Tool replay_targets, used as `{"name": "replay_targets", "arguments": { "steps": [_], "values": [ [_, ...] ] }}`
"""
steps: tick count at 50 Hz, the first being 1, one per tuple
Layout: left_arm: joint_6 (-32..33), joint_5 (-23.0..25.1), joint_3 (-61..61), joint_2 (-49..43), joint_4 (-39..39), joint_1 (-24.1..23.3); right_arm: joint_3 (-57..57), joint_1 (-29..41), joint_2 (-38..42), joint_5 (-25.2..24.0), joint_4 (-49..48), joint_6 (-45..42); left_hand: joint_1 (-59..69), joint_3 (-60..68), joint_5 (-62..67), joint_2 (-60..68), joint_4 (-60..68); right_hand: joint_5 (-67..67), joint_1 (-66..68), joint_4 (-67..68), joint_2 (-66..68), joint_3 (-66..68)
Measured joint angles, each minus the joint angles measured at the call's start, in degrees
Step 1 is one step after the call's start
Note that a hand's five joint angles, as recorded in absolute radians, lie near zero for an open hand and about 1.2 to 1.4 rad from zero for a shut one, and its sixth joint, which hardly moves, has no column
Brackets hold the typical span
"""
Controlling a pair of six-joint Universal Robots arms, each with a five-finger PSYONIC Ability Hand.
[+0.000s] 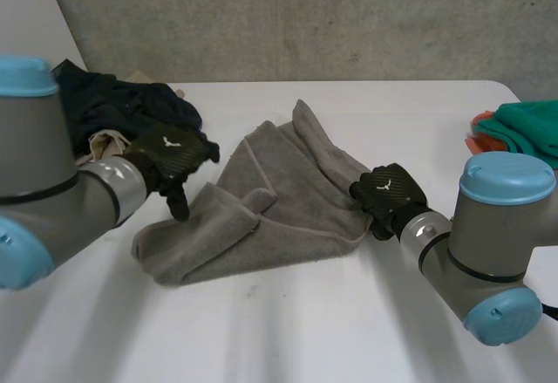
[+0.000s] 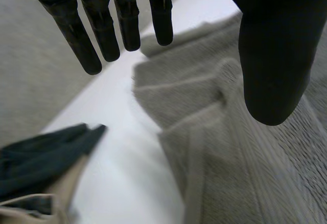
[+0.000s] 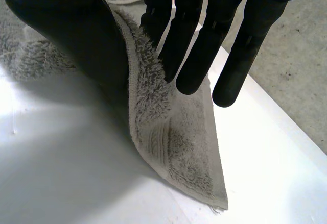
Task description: Fold the laundry.
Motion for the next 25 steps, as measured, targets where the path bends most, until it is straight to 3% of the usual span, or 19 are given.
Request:
{"name": "replay_targets", "arguments": {
  "steps": [6,14,16,20,25],
  "values": [
    [3.35,3.97,7.89,-8.95,-6.26,-0.76,0.15,-0.79,0.18,-0.03,-0.04,-0.58,0.0,0.08,0.04,0.11,0.1,0.0,0.0,0.0,0.0,0.0],
    [7.86,8.17,12.11,-16.29,-7.69,-1.51,-0.07,-1.7,0.69,-0.01,-0.01,-0.67,2.81,2.75,2.47,2.79,2.48,0.0,0.0,0.0,0.0,0.0],
    [8.34,8.36,12.57,-17.21,-7.71,-1.57,-0.17,-1.89,0.78,-0.02,0.02,-0.69,8.26,7.52,7.1,7.57,7.16,0.0,0.0,0.0,0.0,0.0],
    [8.95,7.51,13.48,-18.37,-7.73,-1.55,-0.45,-2.25,0.69,-0.03,0.21,-0.84,40.87,39.25,38.79,40.28,39.55,0.0,0.0,0.0,0.0,0.0],
    [8.45,3.67,13.57,-15.26,-6.97,-1.24,-1.6,-2.92,-0.97,-0.03,1.49,-1.91,42.97,46.41,43.56,46.56,46.68,0.0,0.0,0.0,0.0,0.0]
  ]
}}
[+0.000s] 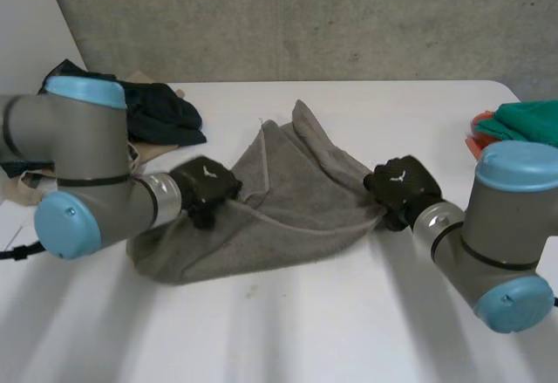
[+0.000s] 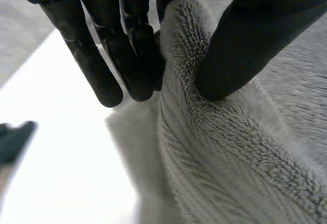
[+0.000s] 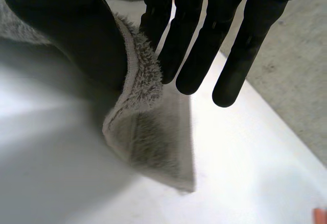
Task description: Fold the laundry.
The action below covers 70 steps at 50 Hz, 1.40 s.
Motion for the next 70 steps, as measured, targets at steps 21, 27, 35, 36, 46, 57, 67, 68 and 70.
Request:
{"name": "replay_targets", "arguments": {
  "steps": [21,27,35,36,46,57,67,68,70],
  "values": [
    [-12.25,-19.97,-19.46,44.88,24.43,1.39,-26.03,-4.81,-21.79,2.11,24.15,-8.29,0.0,0.29,0.0,0.23,0.21,0.16,0.0,0.02,0.0,0.19],
    [-11.11,-18.56,-19.26,36.64,20.39,2.08,-32.57,-5.1,-11.9,-0.14,33.94,-11.14,0.0,0.39,0.0,0.31,0.21,0.97,0.0,0.03,0.0,0.19],
    [-11.05,-17.23,-9.92,16.88,21.25,2.59,-38.36,-4.3,3.34,-0.69,33.65,-9.23,0.0,0.37,0.0,0.26,0.13,1.37,0.0,0.04,0.0,0.19],
    [-11.11,-17.04,-9.07,15.76,21.67,2.62,-38.73,-4.23,4.18,-0.68,33.15,-8.7,0.0,0.37,0.0,0.26,0.13,1.29,0.0,0.04,0.0,0.19],
    [-15.68,-12.68,7.35,3.15,35.09,2.61,-46.15,-3.49,12.65,2.17,12.8,3.71,0.67,0.38,0.0,0.26,0.14,1.5,0.0,0.08,0.0,0.19],
    [-23.59,-15.8,4.71,11.19,55.11,2.62,-40.13,-3.65,1.18,2.59,-14.55,7.92,1.25,0.4,0.8,0.3,0.21,1.77,0.0,0.09,0.0,0.19],
    [-23.21,-13.47,-17.52,16.03,51.62,2.25,-24.49,-2.76,-1.94,-1.98,-7.29,5.71,1.25,-0.96,0.79,-0.87,-1.29,1.78,0.0,0.09,0.0,0.19],
    [-22.64,-13.53,-19.87,15.96,51.38,2.27,-23.79,-2.73,-1.77,-1.99,-6.9,5.49,1.25,-0.96,0.79,-0.87,-1.29,1.78,0.0,0.09,0.0,0.19],
    [-21.18,-13.93,-24.45,15.69,51.03,2.38,-19.38,-2.59,-0.41,-1.87,-4.55,3.96,1.25,-0.96,0.8,-0.97,-1.29,1.78,0.0,0.09,0.0,0.19]
  ]
}}
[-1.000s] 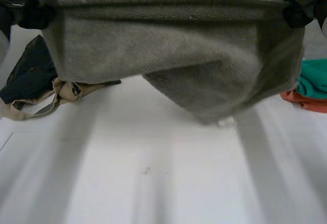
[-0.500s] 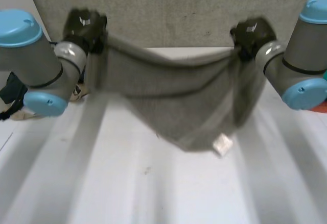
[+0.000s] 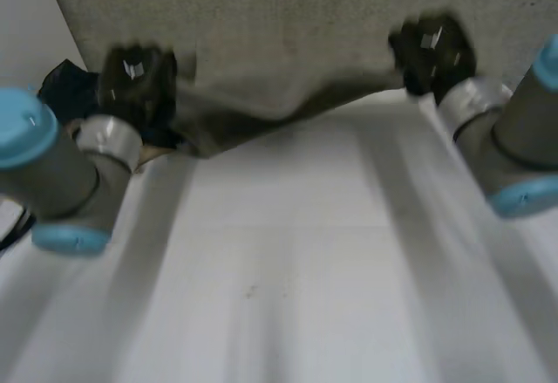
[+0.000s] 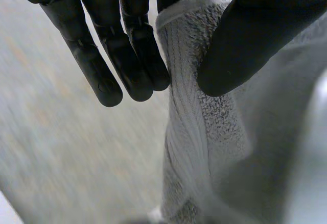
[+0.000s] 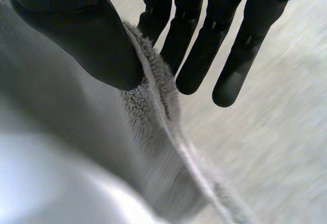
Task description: Fold the laundry.
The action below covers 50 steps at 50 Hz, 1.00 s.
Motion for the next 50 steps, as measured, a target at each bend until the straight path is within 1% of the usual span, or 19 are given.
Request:
{"name": "replay_targets", "arguments": {
  "steps": [8,10,11,15,17,18,19,20,21,22,25,26,28,34,39,40,41,42,50],
  "values": [
    [8.88,-4.67,-14.63,0.52,-2.19,0.85,12.66,-1.0,3.84,0.31,4.47,-5.37,0.0,0.0,0.0,-0.05,-0.13,0.0,0.0,0.0,0.0,0.0],
    [9.61,-4.96,-15.39,0.83,-2.38,0.89,13.52,-1.16,3.92,0.18,4.63,-5.76,0.0,-0.08,-0.01,-0.11,-0.3,0.0,0.0,0.0,0.0,0.0],
    [11.71,-5.63,-17.34,1.97,-2.87,0.94,15.46,-1.54,3.93,-0.23,4.89,-6.61,0.0,-0.33,-0.03,-0.34,-0.46,0.0,0.0,0.0,0.0,0.0],
    [14.04,-5.53,-19.11,4.04,-3.68,0.77,17.45,-1.72,3.2,-0.93,5.28,-7.19,-5.03,-6.04,-4.45,-6.12,-6.07,0.0,0.0,0.0,0.0,0.0],
    [15.08,-4.86,-19.78,5.2,-4.6,0.64,18.62,-1.61,2.3,-1.42,5.57,-7.12,-15.77,-16.05,-14.4,-16.39,-15.55,0.0,0.0,0.0,0.0,0.0],
    [15.44,-4.47,-19.94,5.6,-5.19,0.64,19.0,-1.54,1.92,-1.6,5.64,-6.99,-23.18,-23.0,-22.3,-23.41,-23.42,0.0,0.0,0.0,0.0,0.0],
    [15.81,-3.98,-20.08,6.0,-6.04,0.68,19.4,-1.47,1.52,-1.77,5.7,-6.81,-23.18,-23.0,-22.3,-23.41,-23.42,0.0,0.0,0.0,0.0,0.0],
    [16.0,-3.69,-20.14,6.19,-6.59,0.71,19.51,-1.45,1.41,-1.82,5.71,-6.76,-29.64,-29.15,-28.17,-29.64,-29.28,0.0,0.0,0.0,0.0,0.0],
    [16.28,-3.24,-20.17,6.46,-7.5,0.8,19.8,-1.39,1.14,-1.96,5.71,-6.59,-31.98,-31.77,-31.04,-32.21,-32.08,0.0,0.0,0.0,0.0,0.0],
    [16.65,-2.54,-20.1,6.84,-8.94,0.97,20.01,-1.34,0.92,-2.07,5.69,-6.46,-39.0,-38.87,-38.69,-39.67,-39.52,0.0,0.0,0.0,0.0,0.0],
    [17.49,-0.98,-19.63,7.68,-12.1,1.4,20.27,-1.3,0.71,-2.26,5.56,-6.28,-43.4,-43.67,-43.18,-43.99,-44.12,0.0,0.0,0.0,0.0,0.0],
    [18.0,-0.01,-19.17,8.22,-13.9,1.7,20.3,-1.3,0.7,-2.31,5.47,-6.24,-47.52,-48.56,-48.61,-49.05,-49.3,0.0,0.0,0.0,0.0,0.0],
    [19.04,2.15,-17.91,9.4,-17.5,2.49,20.31,-1.28,0.78,-2.38,5.31,-6.24,-49.07,-50.96,-50.9,-50.97,-51.17,0.0,0.0,0.0,0.0,0.0],
    [20.67,7.98,-12.7,11.19,-24.97,5.36,20.29,-1.13,1.36,-2.39,5.14,-6.6,-48.37,-50.37,-49.6,-50.05,-50.37,0.0,0.0,0.0,0.0,0.0],
    [21.64,13.23,-6.95,10.11,-30.86,8.11,20.39,-1.02,1.82,-2.36,5.12,-7.13,-39.83,-42.17,-41.03,-42.18,-42.07,0.0,0.0,0.0,0.0,0.0],
    [21.89,13.77,-6.27,9.79,-31.63,8.39,20.4,-1.02,1.87,-2.35,5.12,-7.22,-34.87,-37.45,-36.32,-37.53,-37.26,0.0,0.0,0.0,0.0,0.0],
    [22.38,14.53,-5.29,9.25,-32.81,8.79,20.42,-1.03,1.92,-2.35,5.12,-7.31,-34.87,-37.45,-36.32,-37.53,-37.26,0.0,0.0,0.0,0.0,0.0],
    [22.93,15.15,-4.43,8.69,-33.92,9.14,20.44,-1.05,1.98,-2.34,5.12,-7.42,-30.84,-33.42,-32.29,-33.33,-33.15,0.0,0.0,0.0,0.0,0.0],
    [30.06,16.56,-1.85,4.52,-38.05,10.84,20.42,-1.29,2.28,-2.36,5.11,-7.84,-36.85,-37.77,-37.84,-38.16,-38.55,0.0,0.0,0.0,0.0,0.0]
  ]
}}
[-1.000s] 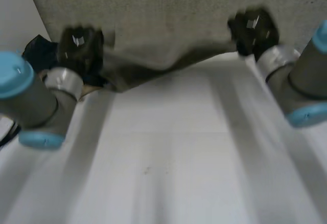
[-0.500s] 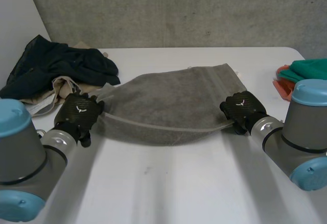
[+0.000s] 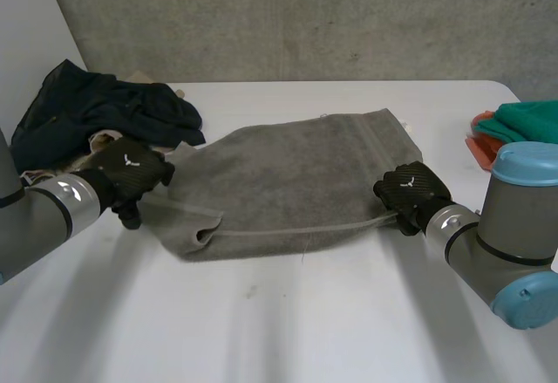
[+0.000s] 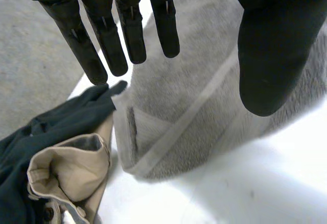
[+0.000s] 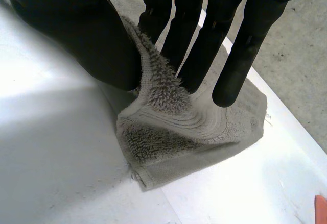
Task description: Fold the laundry.
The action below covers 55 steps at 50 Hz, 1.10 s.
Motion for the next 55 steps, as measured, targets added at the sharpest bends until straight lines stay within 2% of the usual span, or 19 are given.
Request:
{"name": "replay_targets", "arguments": {
  "steps": [5,11,17,22,32,34,38,43,45,49,55],
  "values": [
    [2.29,0.42,-0.67,-1.81,3.14,0.29,-0.04,0.0,0.08,-0.08,-0.01,-0.08,-9.17,-9.44,-9.36,-9.21,-9.27,0.0,0.0,0.0,0.0,0.0],
    [0.71,2.91,-1.76,-3.11,9.29,-0.51,0.01,0.08,0.1,-0.12,0.0,-0.09,-9.76,-10.52,-10.43,-10.37,-10.17,0.0,0.0,0.0,0.0,0.0],
    [-0.13,7.29,-0.7,-5.1,11.0,-2.61,0.05,0.01,0.25,-0.1,0.02,-0.09,-9.76,-10.51,-10.23,-10.31,-10.09,0.0,0.0,0.0,0.0,0.0],
    [2.51,8.73,2.33,-8.17,7.83,-4.05,0.06,-0.15,0.41,-0.09,0.04,-0.11,-7.66,-8.08,-6.88,-7.8,-7.29,0.0,0.0,0.0,0.0,0.0],
    [11.8,7.59,8.41,-14.66,-4.35,-4.81,-0.03,-0.89,0.53,-0.1,0.04,-0.61,-5.21,-5.67,-4.34,-5.13,-4.77,0.0,0.0,0.0,0.0,0.0],
    [12.64,7.43,8.74,-15.11,-5.66,-4.83,-0.14,-1.13,0.59,-0.14,0.09,-0.84,3.14,1.58,2.82,1.87,2.6,0.0,0.0,0.0,0.0,0.0],
    [12.35,7.45,8.67,-14.84,-6.11,-4.95,-0.29,-1.33,0.7,-0.17,0.21,-1.17,11.81,10.11,10.79,10.52,10.79,0.0,0.0,0.0,0.0,0.0],
    [9.79,7.69,7.59,-13.69,-5.7,-5.27,-0.47,-1.46,0.63,-0.17,0.48,-1.62,35.25,33.13,33.97,34.13,34.2,0.0,0.0,0.0,0.0,-0.01],
    [8.85,7.54,6.94,-13.04,-5.57,-5.33,-0.57,-1.5,0.4,-0.11,0.82,-1.77,36.94,38.1,37.88,38.59,39.13,0.0,0.0,0.0,0.0,0.0],
    [7.68,6.07,5.57,-10.7,-5.6,-5.39,-0.95,-1.54,-0.82,0.04,2.58,-2.27,36.94,38.73,37.9,39.22,39.85,0.0,0.0,0.0,0.0,0.0],
    [3.98,-0.03,3.31,-2.26,-5.39,-6.15,-2.52,-2.1,-6.62,0.77,8.51,-4.63,36.94,38.73,37.9,39.22,40.0,0.0,0.0,0.0,0.0,0.0]
  ]
}}
